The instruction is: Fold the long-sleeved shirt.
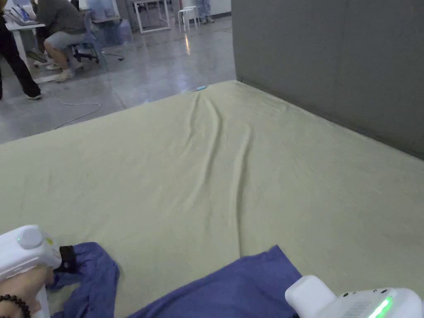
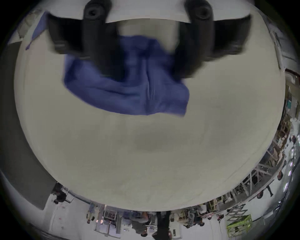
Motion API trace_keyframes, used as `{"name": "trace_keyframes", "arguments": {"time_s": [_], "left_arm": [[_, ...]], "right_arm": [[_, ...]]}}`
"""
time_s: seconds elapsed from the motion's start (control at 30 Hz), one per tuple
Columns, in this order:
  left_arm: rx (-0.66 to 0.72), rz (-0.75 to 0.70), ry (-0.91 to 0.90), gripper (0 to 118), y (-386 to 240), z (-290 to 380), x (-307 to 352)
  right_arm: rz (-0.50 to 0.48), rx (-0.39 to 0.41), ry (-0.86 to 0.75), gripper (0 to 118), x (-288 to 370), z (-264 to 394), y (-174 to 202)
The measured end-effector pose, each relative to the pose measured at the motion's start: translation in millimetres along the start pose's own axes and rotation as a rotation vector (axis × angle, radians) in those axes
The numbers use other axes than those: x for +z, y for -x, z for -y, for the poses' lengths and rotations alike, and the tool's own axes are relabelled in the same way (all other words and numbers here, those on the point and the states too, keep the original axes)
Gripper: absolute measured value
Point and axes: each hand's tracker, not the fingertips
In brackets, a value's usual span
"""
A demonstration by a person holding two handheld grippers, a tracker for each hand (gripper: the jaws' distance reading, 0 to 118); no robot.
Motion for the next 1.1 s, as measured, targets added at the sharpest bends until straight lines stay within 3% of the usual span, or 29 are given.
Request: {"name": "trace_keyframes", "arguments": {"time_s": [0.03, 0.1, 0.23, 0.37, 0.53, 0.7, 0.9, 1.1], "left_arm": [[-0.023, 0.014, -0.004, 3, -6, -4, 9], [-0.065, -0.055, -0.015, 3, -17, -7, 22], [0.006, 0.037, -0.026, 3, -10, -2, 52], [-0.055, 0.133, -0.137, 3, 5, 6, 120], [-0.161, 0.163, -0.264, 3, 16, 70, 250], [-0.189, 0.166, -0.314, 3, 31, 155, 328], [-0.178, 0.172, -0.205, 3, 49, 269, 323], [-0.184, 0.243, 0.134, 3, 48, 358, 237]], "right_arm": [[0.002, -0.003, 0.001, 0, -1, 0, -1], [0.000, -0.001, 0.004, 0, -3, 1, -1], [-0.009, -0.001, 0.011, 0, -3, 3, -2], [-0.002, -0.002, -0.005, 0, 4, 0, -4], [-0.022, 0.009, -0.039, 0, 12, -2, -2], [-0.025, 0.039, -0.050, 0, 22, 3, 9], [-0.031, 0.069, -0.054, 0, 29, 9, 18], [-0.028, 0.069, -0.048, 0, 30, 10, 23]]}}
